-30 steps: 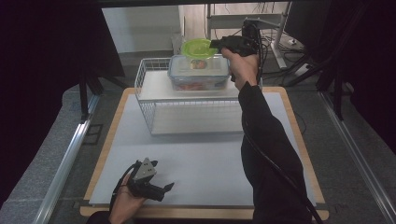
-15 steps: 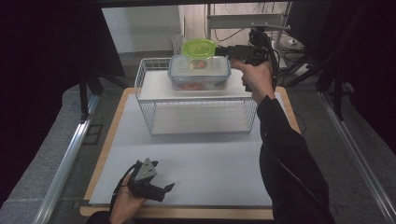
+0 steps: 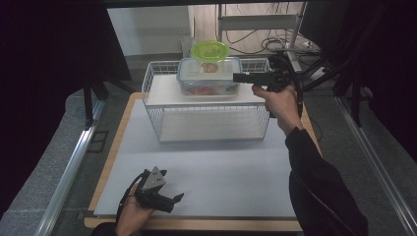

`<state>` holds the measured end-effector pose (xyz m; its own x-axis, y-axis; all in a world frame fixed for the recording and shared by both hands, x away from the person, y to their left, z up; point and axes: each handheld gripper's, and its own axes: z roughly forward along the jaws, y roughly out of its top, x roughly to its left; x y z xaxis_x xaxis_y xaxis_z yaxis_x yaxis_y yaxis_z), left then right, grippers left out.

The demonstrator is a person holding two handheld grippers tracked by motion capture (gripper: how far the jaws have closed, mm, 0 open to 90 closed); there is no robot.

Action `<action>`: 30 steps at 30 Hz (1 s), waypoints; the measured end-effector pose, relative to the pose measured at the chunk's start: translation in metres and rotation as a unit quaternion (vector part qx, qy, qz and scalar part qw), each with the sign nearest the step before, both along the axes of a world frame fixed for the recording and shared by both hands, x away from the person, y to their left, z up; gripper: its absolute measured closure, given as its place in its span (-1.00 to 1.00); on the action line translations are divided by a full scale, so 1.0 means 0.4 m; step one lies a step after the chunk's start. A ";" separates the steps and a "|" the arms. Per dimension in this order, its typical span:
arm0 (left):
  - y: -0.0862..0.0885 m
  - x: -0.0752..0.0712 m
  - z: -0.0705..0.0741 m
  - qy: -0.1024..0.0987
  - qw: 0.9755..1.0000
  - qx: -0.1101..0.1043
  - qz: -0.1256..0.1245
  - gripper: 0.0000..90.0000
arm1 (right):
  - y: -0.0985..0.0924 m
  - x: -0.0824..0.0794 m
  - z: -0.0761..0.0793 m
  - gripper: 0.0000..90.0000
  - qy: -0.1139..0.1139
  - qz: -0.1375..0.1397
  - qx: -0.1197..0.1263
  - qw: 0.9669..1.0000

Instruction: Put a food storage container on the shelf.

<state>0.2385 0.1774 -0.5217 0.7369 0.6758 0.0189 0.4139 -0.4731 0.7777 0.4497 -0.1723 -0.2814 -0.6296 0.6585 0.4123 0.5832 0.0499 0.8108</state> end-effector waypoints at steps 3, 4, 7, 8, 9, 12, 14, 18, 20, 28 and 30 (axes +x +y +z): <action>0.000 0.000 0.000 -0.001 1.000 0.000 0.000 -0.95 | -0.010 -0.026 -0.020 -0.65 -0.004 0.006 -0.004 1.000; 0.000 0.000 0.000 -0.001 1.000 0.000 0.000 -0.95 | -0.010 -0.026 -0.020 -0.65 -0.004 0.006 -0.004 1.000; 0.000 0.000 0.000 -0.001 1.000 0.000 0.000 -0.95 | -0.020 -0.053 -0.043 -0.66 -0.007 0.012 -0.003 1.000; 0.000 0.000 0.000 -0.001 1.000 0.001 0.000 -0.95 | -0.023 -0.064 -0.052 -0.67 -0.009 0.014 -0.006 1.000; -0.001 0.000 0.000 -0.001 1.000 0.001 0.000 -0.95 | -0.025 -0.074 -0.060 -0.68 -0.012 0.017 -0.009 1.000; -0.002 -0.001 -0.001 -0.002 1.000 0.000 0.002 -0.95 | -0.035 -0.122 -0.098 -0.73 -0.024 0.026 -0.026 0.999; -0.002 -0.001 -0.001 -0.002 1.000 0.001 0.001 -0.95 | -0.038 -0.134 -0.109 -0.74 -0.027 0.029 -0.031 0.999; -0.003 -0.001 -0.001 0.002 1.000 0.001 0.001 -0.95 | -0.058 -0.195 -0.183 -0.80 -0.033 0.041 -0.051 0.997; -0.003 -0.001 -0.001 0.004 1.000 0.000 0.000 -0.94 | -0.063 -0.207 -0.200 -0.80 -0.035 0.043 -0.055 0.997; -0.004 0.000 -0.001 0.007 1.000 0.002 -0.002 -0.94 | -0.092 -0.294 -0.351 -0.87 -0.056 0.052 -0.115 0.990; -0.004 -0.001 -0.002 0.007 1.000 -0.001 0.001 -0.94 | -0.099 -0.307 -0.379 -0.88 -0.054 0.052 -0.120 0.990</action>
